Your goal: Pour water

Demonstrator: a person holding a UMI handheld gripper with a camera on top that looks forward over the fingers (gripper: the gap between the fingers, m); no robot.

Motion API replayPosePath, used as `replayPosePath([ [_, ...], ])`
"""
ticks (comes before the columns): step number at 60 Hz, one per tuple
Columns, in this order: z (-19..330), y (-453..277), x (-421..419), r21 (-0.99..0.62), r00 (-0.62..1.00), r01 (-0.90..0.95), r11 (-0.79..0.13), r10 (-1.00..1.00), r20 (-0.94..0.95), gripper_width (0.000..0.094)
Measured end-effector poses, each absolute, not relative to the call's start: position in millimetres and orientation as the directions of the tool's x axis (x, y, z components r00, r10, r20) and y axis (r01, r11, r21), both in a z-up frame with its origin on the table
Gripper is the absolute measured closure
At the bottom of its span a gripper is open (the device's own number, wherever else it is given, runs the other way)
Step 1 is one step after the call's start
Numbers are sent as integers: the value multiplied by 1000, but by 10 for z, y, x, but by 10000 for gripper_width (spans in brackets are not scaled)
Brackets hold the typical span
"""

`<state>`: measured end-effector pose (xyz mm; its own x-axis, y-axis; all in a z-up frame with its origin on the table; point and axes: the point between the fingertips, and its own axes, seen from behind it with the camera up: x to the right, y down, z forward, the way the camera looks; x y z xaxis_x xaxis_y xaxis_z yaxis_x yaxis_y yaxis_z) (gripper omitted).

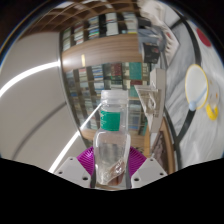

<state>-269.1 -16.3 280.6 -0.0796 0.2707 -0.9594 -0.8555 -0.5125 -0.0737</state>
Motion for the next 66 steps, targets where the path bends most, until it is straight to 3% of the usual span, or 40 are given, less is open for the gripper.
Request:
replayPosePath([
  [4, 2927, -110, -2558, 172, -324, -827, -535, 203, -924, 541],
  [6, 2815, 96, -2453, 261, -408, -808, -529, 181, -895, 542],
  [15, 2466, 336, -2188, 522, -634, -693, -497, 76, -769, 537],
  [22, 2141, 375, -2088, 611, -697, -645, -459, 26, -716, 538],
  [32, 2177, 307, -2117, 582, -663, -656, -481, -3, -749, 537],
  [38, 2455, 309, -2053, 445, -549, -733, -515, 62, -833, 538],
  [44, 2891, 286, -1884, 113, -255, -861, -495, 230, -939, 541],
  [49, 3332, 257, -1616, -233, 85, -900, -368, 376, -923, 539],
  [56, 3721, 223, -1031, -631, 541, -770, -90, 433, -722, 537],
  [61, 3730, 227, -590, -821, 781, -567, 68, 362, -510, 537],
  [66, 3463, 326, -298, -929, 911, -351, 117, 272, -310, 537],
])
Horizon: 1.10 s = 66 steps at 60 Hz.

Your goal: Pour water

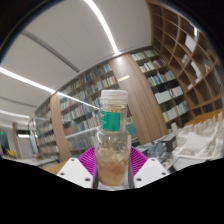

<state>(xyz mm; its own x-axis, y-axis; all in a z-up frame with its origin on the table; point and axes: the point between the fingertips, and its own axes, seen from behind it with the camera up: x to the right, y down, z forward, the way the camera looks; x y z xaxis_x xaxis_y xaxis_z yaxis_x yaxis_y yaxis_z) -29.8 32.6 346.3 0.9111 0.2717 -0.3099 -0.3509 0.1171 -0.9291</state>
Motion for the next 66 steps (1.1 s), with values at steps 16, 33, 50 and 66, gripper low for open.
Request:
replayPosePath([
  [16, 1640, 495, 366, -992, 991, 57, -111, 130, 42, 538],
  [33, 720, 540, 663, -973, 994, 83, -216, 91, 64, 521],
  [50, 731, 252, 814, -949, 999, 45, -311, 18, 42, 104],
  [66, 1279, -1103, 654, -930, 999, 7, -367, -39, 23, 80],
])
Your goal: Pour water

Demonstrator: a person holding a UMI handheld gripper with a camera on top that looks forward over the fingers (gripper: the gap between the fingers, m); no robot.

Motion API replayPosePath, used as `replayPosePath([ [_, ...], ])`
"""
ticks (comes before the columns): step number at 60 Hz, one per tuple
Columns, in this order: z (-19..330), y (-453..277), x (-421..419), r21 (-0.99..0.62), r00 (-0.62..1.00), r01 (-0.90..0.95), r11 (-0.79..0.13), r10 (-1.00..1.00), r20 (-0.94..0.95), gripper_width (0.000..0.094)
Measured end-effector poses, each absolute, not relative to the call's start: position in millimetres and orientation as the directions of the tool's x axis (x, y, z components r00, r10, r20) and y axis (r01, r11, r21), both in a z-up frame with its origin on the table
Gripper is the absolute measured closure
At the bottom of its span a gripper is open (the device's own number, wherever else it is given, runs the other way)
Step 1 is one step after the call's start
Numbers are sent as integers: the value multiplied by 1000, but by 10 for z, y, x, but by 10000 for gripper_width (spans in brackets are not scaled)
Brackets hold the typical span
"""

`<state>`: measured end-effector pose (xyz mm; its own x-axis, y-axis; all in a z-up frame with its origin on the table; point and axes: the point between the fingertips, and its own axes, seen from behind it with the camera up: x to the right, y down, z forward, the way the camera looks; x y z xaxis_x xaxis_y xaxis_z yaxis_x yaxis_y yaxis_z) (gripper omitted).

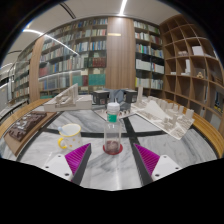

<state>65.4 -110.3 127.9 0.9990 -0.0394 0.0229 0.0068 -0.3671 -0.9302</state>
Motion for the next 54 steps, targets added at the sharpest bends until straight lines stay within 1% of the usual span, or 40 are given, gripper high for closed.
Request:
replayPosePath([
  [13, 1590, -2317, 429, -914, 999, 19, -406, -31, 34, 77],
  [24, 1764, -2969, 320, -916, 997, 53, -398, -27, 69, 75],
  [39, 1799, -3357, 282, -911, 997, 68, -408, -10, 80, 77],
  [46, 1749, -3356, 315, -903, 996, 74, -422, -19, 90, 78],
  [54, 1741, -3326, 324, -907, 998, 49, -417, -23, 65, 78],
])
